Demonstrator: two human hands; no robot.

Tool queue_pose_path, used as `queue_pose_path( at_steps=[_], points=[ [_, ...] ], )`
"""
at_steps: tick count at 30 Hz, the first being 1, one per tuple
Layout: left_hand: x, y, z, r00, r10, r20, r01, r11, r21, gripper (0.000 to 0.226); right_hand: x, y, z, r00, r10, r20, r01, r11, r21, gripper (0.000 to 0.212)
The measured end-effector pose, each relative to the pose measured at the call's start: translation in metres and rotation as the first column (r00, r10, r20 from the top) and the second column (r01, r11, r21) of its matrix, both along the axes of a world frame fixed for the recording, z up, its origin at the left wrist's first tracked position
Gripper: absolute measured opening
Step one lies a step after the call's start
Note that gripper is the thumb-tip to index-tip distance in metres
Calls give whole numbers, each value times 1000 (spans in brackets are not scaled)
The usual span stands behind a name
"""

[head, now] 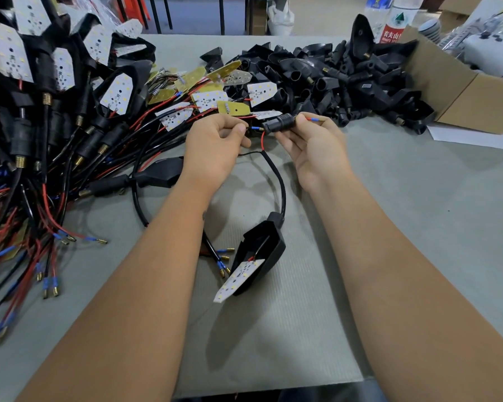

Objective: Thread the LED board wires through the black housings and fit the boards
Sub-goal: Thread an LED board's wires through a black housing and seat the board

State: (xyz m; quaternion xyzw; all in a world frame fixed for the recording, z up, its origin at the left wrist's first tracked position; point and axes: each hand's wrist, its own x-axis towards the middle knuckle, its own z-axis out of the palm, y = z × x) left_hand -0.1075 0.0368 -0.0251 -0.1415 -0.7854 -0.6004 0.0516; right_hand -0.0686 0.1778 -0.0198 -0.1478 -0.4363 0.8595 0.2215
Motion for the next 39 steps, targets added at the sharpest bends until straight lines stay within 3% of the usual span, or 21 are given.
queue_pose_path(
  at_steps=[14, 26, 39],
  points=[
    [8, 3, 4, 995, -91, 44, 90, 996, 22, 15, -1, -2, -2, 996, -94, 9, 94, 995, 40, 13],
    [7, 3, 3, 997, 56, -61, -59, 997, -42, 20, 0, -2, -3, 1000, 3, 5, -3, 998, 69, 22],
    [4, 4, 0, 997, 48, -56, -50, 998, -31, 24, 2, -3, -3, 999, 43, -17, -41, 994, 97, 24]
  ],
)
